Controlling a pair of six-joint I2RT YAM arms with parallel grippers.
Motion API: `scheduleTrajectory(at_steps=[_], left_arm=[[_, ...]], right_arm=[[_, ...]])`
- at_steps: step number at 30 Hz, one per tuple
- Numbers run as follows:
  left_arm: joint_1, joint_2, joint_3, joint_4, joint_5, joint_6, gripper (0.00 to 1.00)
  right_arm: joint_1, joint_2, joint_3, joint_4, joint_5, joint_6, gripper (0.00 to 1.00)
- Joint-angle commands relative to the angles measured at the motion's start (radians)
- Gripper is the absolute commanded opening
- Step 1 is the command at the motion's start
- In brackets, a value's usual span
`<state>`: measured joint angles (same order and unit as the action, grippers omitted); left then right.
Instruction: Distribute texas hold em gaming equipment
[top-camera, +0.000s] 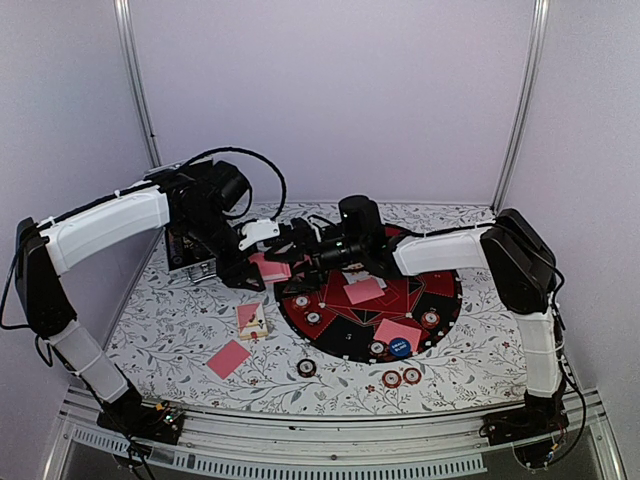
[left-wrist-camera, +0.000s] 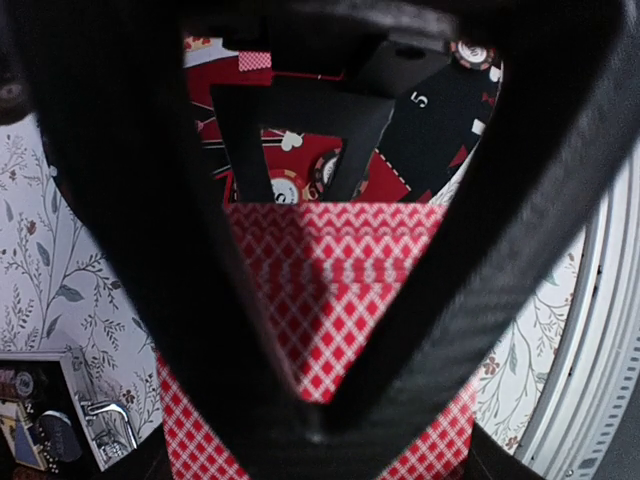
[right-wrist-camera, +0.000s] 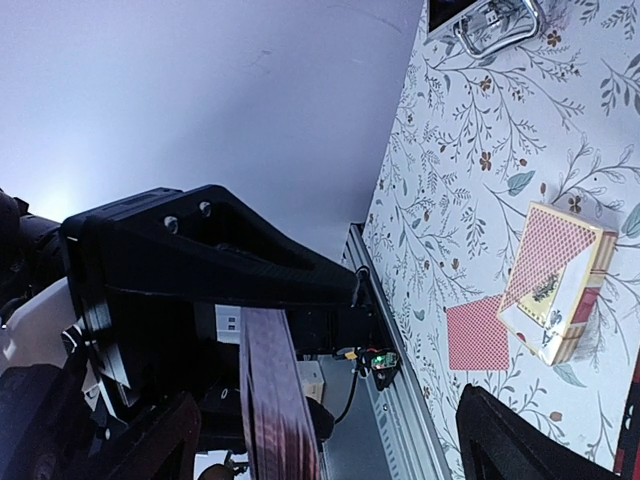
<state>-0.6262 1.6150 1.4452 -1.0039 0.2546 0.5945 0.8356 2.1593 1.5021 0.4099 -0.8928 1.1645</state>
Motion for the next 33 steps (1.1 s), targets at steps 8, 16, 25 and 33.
scheduleTrajectory(at_steps=[8,16,25,33], left_arm=[[0.006,0.001,0.036,0.031,0.024,-0.001,0.00],[0.006,0.000,0.035,0.031,0.025,0.000,0.00],[0.006,-0.009,0.031,0.030,0.025,0.000,0.00],[0.006,-0.011,0.024,0.030,0.023,0.000,0.00]], right_arm=[[0.049,0.121,0.124,0.063,-0.014,0.074,0.89],[0.063,0.170,0.165,0.065,-0.022,0.089,0.89],[0.019,0.141,0.077,0.070,-0.004,0.079,0.84],[-0.016,0.079,0.002,0.082,0.002,0.062,0.80]])
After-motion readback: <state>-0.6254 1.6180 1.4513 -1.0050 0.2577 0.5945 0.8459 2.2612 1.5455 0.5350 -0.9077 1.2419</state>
